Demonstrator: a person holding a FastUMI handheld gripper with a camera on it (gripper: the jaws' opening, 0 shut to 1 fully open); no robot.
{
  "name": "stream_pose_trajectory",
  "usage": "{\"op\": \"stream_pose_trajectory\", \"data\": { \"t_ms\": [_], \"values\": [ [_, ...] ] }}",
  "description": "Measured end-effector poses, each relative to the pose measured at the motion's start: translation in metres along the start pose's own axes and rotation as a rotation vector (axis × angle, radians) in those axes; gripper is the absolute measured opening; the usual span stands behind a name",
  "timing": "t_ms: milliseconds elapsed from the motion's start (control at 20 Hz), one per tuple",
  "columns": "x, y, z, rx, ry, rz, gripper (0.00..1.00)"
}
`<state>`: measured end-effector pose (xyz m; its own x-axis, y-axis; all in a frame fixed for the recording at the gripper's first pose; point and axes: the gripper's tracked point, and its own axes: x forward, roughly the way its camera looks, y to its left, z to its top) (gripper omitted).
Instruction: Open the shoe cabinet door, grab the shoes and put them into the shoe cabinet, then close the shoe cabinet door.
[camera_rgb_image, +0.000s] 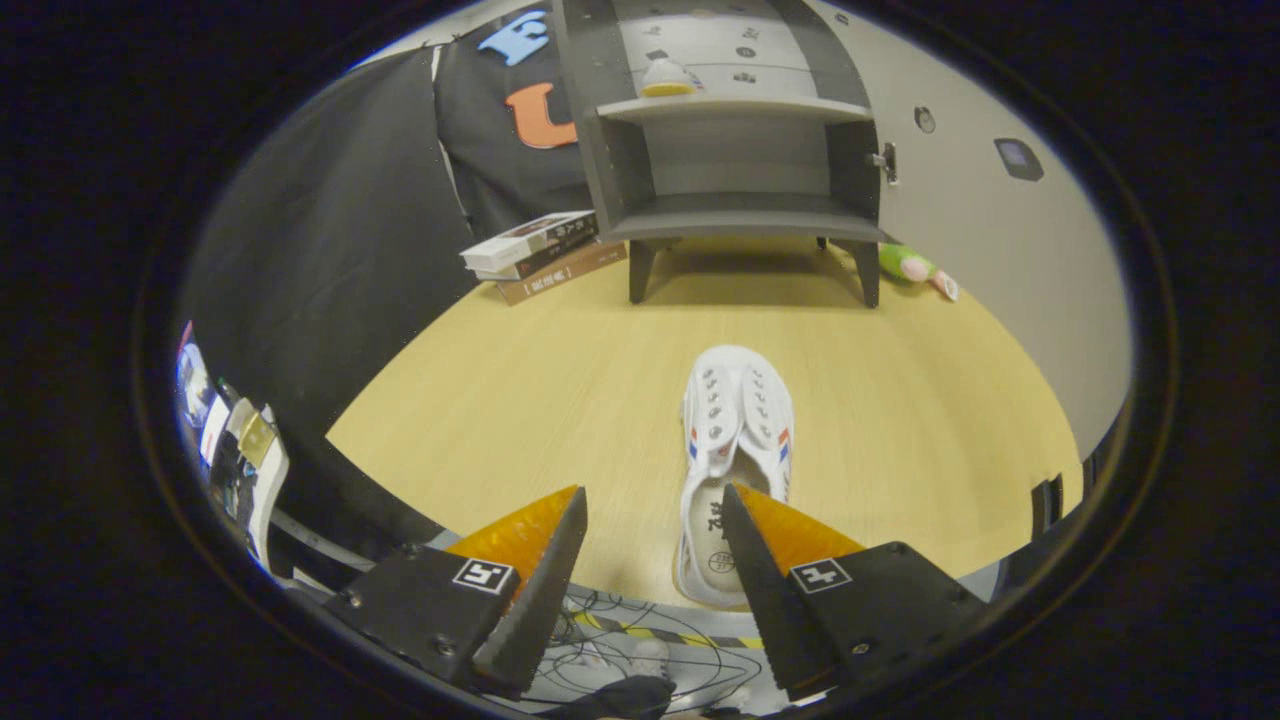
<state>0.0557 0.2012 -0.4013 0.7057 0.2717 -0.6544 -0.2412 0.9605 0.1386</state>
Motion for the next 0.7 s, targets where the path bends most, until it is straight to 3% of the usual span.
{"op": "stream_pose_trajectory", "data": {
  "t_ms": [350,700],
  "values": [
    [0.038,-0.006,-0.007,-0.029,0.072,-0.093,0.86],
    [0.051,-0.009,0.005,-0.07,0.002,-0.114,0.86]
  ]
}}
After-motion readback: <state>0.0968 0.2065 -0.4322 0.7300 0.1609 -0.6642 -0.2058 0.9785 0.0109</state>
